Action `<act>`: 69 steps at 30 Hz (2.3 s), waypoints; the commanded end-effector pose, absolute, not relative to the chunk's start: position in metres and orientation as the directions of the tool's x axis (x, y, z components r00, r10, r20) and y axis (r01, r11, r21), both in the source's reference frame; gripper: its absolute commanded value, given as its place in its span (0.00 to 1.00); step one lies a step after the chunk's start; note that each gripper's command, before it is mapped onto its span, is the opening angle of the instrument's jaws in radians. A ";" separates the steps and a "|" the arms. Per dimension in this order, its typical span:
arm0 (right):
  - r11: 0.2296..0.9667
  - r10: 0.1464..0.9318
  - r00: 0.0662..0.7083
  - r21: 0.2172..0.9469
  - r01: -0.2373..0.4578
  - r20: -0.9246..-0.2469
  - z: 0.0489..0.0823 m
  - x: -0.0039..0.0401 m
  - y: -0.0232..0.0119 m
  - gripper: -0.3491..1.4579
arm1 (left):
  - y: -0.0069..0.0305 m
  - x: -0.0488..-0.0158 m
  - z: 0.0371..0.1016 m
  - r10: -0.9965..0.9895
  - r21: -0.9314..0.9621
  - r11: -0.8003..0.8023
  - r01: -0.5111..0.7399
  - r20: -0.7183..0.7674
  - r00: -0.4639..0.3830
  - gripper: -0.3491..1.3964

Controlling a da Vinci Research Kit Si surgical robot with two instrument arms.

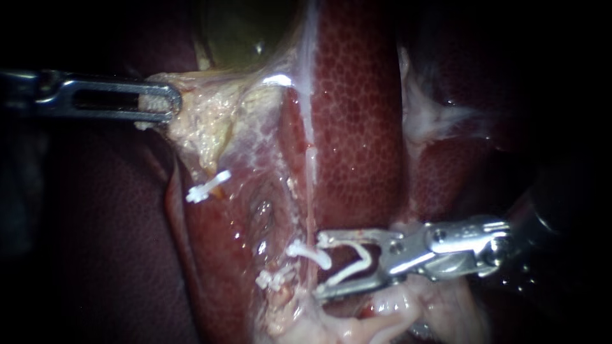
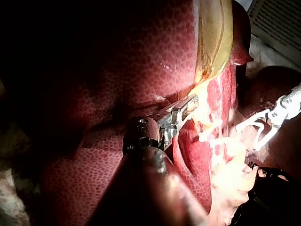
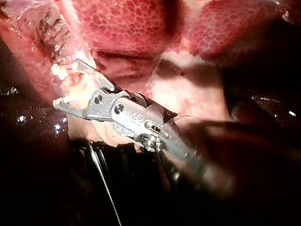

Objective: Clipping second clip right tube

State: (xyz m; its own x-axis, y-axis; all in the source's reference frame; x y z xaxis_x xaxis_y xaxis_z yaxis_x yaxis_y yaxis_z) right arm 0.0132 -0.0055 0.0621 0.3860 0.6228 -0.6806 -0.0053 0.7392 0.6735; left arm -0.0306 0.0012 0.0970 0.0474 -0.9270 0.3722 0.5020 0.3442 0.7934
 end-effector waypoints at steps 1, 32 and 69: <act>0.718 0.649 0.377 0.695 -0.017 -0.661 0.0622 0.0131 -0.0055 0.52 | 0.0012 -0.0306 0.0970 -0.927 0.793 0.344 0.502 0.372 0.047 0.00; 0.475 0.860 0.310 0.860 -0.189 -0.406 0.0733 0.0153 -0.0058 0.51 | 0.0012 -0.0307 0.0971 -0.927 0.793 0.344 0.503 0.373 0.047 0.00; 0.385 0.907 0.244 0.909 -0.157 -0.342 0.0754 0.0183 -0.0065 0.43 | 0.0012 -0.0308 0.0971 -0.927 0.793 0.344 0.503 0.373 0.046 0.00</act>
State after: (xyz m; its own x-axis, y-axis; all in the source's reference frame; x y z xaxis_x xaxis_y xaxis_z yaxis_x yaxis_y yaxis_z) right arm 0.0183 -0.0065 0.0754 0.2440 0.9077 -0.3413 -0.1574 0.3843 0.9097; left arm -0.0309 0.0012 0.0971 0.0462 -0.9268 0.3728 0.5034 0.3439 0.7926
